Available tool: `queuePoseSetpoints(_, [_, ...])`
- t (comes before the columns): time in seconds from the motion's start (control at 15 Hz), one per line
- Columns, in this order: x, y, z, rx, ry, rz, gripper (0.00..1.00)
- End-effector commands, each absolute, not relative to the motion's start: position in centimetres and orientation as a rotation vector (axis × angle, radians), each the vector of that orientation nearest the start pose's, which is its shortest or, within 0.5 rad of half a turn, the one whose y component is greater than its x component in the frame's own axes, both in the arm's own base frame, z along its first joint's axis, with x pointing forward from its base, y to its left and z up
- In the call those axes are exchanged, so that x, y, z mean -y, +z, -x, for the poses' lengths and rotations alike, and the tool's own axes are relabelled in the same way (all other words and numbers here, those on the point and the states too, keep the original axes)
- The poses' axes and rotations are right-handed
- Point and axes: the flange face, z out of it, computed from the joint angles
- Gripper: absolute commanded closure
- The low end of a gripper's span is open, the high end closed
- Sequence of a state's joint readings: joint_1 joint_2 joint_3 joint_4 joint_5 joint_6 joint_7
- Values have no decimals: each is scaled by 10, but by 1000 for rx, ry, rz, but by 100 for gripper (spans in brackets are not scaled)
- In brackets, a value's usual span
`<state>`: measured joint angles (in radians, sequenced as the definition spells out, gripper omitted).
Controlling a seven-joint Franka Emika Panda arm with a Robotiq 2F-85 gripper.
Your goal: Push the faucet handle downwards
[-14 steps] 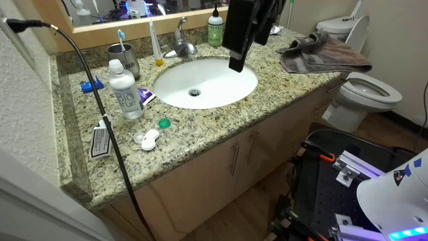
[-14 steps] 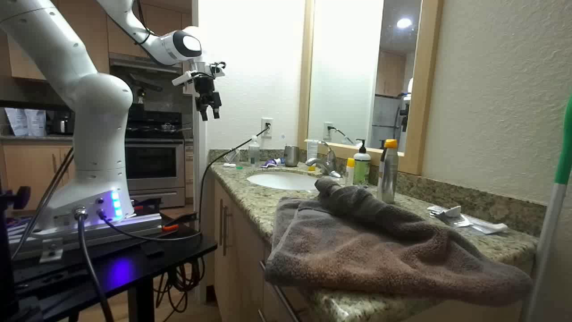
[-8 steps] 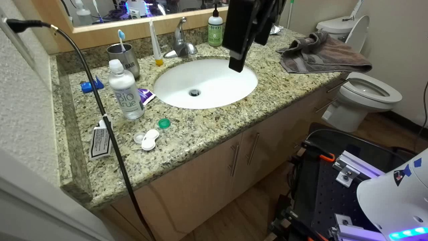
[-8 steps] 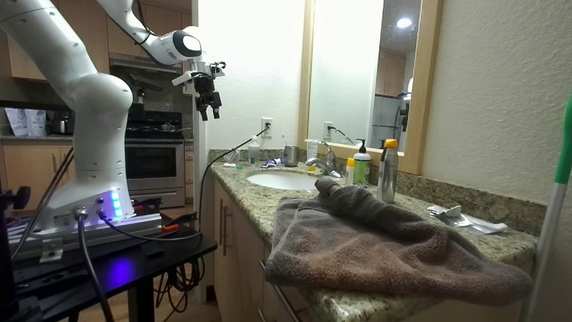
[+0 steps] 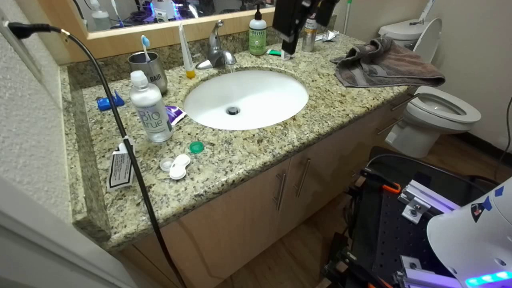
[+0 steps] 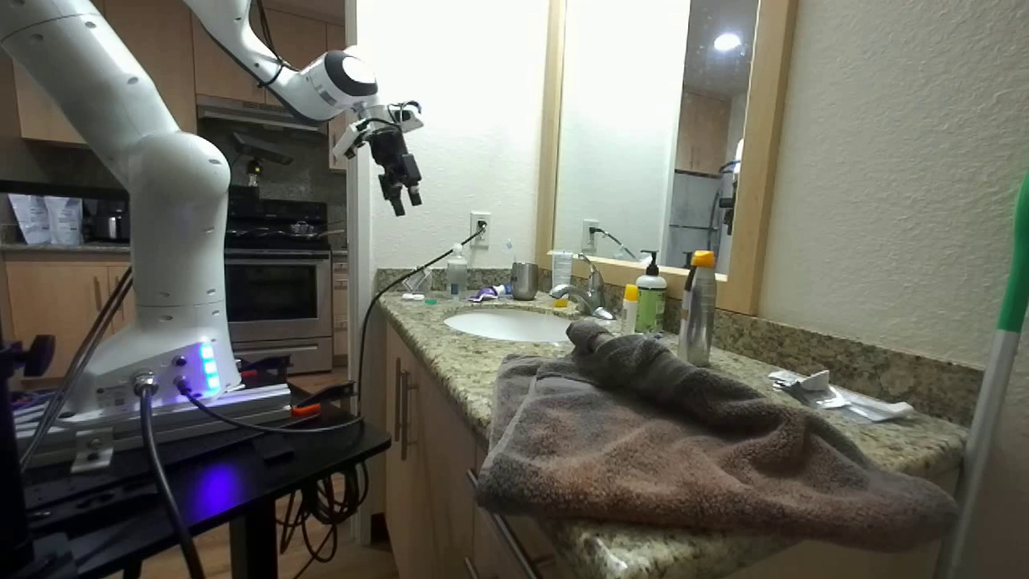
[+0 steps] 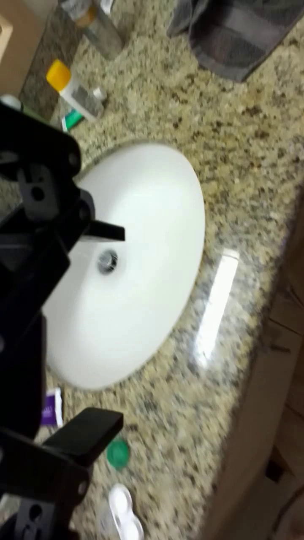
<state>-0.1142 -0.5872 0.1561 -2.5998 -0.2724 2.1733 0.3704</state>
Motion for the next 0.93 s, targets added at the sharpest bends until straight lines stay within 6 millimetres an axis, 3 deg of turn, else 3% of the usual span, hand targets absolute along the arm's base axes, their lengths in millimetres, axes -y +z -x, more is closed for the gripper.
queuePoseSetpoints(0.0, [84,465,-415,-674,-452,3428,0])
queuePoseSetpoints(0.13, [136,466,-434,-876,-470,3358,0])
queuePoseSetpoints(0.27, [166,468,-459,-868,-474,3265,0])
queuePoseSetpoints(0.33, [167,470,-468,-800,-480,3226,0])
queuePoseSetpoints(0.4, [158,471,-439,-859,-486,3272,0])
queuePoseSetpoints(0.53, [170,469,-459,-832,-475,3236,0])
queuePoseSetpoints(0.67, [165,465,-464,-820,-466,3275,0])
queuePoseSetpoints(0.87, [173,455,-507,-1085,-467,3310,0])
